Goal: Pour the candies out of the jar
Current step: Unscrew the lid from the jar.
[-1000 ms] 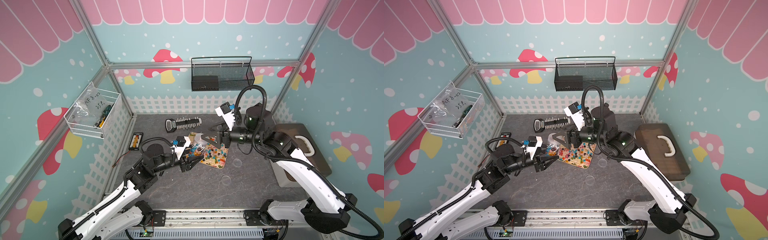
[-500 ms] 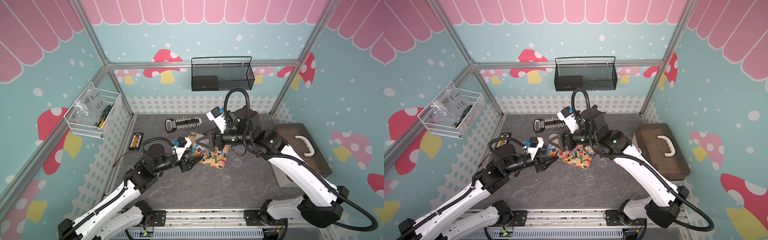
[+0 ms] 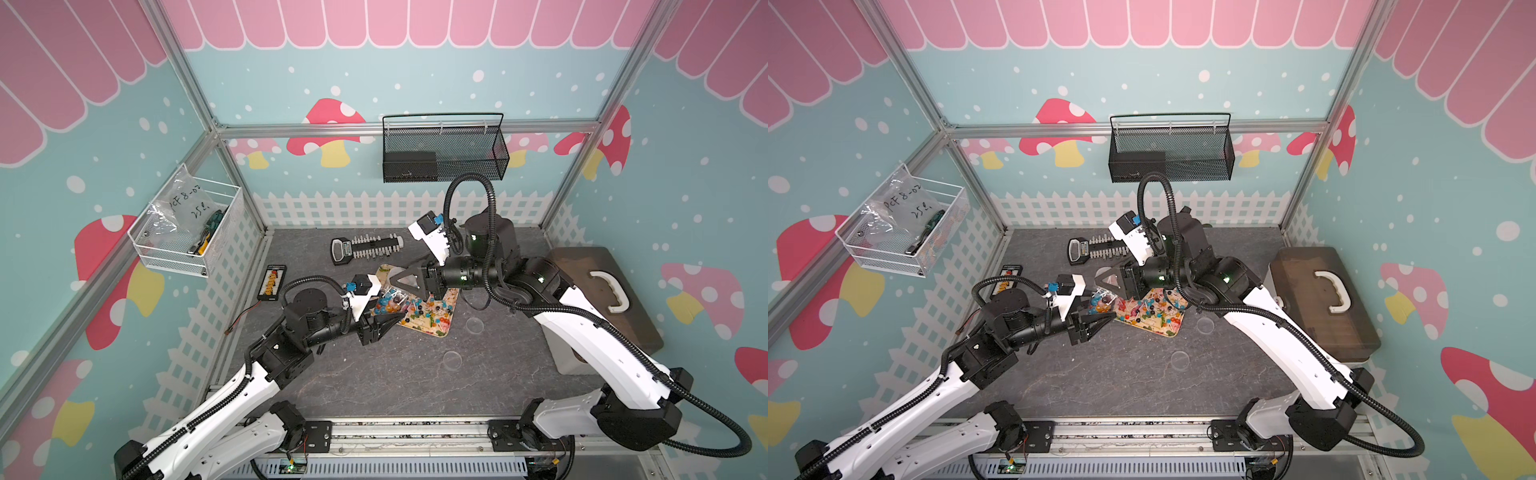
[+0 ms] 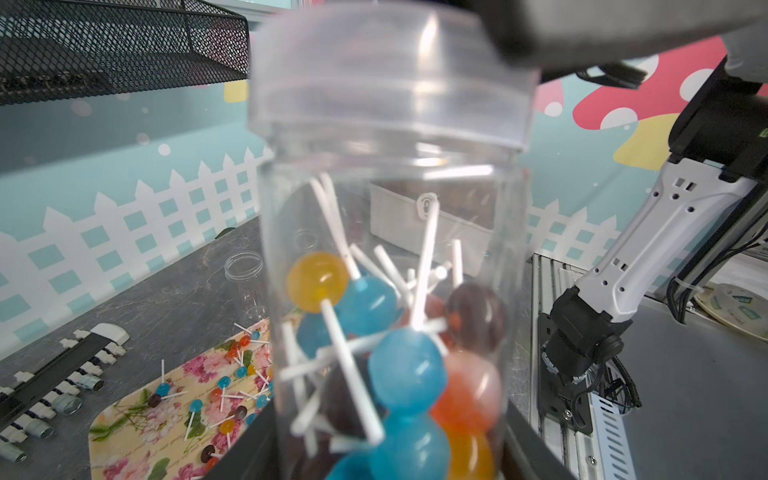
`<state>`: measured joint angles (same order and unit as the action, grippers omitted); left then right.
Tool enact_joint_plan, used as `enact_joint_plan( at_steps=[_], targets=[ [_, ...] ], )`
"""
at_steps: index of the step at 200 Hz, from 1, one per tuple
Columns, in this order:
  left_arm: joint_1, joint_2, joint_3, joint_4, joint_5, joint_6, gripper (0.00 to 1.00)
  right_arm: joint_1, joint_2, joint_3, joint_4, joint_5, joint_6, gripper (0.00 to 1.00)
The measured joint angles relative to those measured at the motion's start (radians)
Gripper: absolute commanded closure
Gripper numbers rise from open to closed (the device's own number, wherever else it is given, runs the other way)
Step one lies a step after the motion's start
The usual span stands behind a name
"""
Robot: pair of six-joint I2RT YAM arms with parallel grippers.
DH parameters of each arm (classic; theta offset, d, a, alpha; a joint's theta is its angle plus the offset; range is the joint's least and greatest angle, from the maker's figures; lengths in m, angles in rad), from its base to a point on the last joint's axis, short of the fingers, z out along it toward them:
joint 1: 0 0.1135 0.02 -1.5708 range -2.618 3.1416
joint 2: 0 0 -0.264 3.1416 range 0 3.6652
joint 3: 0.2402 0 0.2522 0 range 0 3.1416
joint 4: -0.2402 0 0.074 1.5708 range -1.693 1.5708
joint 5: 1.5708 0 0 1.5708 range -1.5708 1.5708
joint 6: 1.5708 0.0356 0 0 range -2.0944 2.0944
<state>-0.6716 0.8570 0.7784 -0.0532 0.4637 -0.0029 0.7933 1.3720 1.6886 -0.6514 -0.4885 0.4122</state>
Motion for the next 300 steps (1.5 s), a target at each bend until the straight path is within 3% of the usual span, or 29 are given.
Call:
enact_joint_plan(
  at_steps=[36, 117, 169, 188, 208, 234, 262, 300],
  targets=[
    [0.001, -0.002, 0.000, -0.002, 0.005, 0.000, 0.41, 0.000, 0.003, 0.005, 0.000, -0.021, -0.045, 0.58],
    [0.001, -0.003, 0.027, 0.023, 0.147, -0.008, 0.41, -0.035, 0.068, 0.150, -0.129, -0.319, -0.492, 0.56],
    [0.000, -0.002, 0.027, 0.016, 0.181, -0.008, 0.41, -0.064, 0.072, 0.160, -0.190, -0.385, -0.612, 0.55],
    [0.000, 0.000, 0.027, 0.012, 0.183, -0.008, 0.41, -0.073, 0.071, 0.161, -0.200, -0.390, -0.630, 0.50],
    [0.000, 0.002, 0.027, 0.012, 0.185, -0.020, 0.41, -0.076, 0.071, 0.161, -0.205, -0.382, -0.643, 0.29],
    [0.001, 0.002, 0.027, 0.012, 0.173, -0.040, 0.41, -0.079, 0.067, 0.160, -0.198, -0.359, -0.602, 0.17],
    [0.001, 0.001, 0.027, 0.013, 0.147, -0.047, 0.41, -0.080, 0.005, 0.087, -0.096, -0.318, -0.459, 0.16],
    [0.001, 0.001, 0.027, 0.013, 0.108, -0.045, 0.41, -0.071, -0.086, 0.013, 0.027, -0.161, -0.187, 0.17]
  ],
)
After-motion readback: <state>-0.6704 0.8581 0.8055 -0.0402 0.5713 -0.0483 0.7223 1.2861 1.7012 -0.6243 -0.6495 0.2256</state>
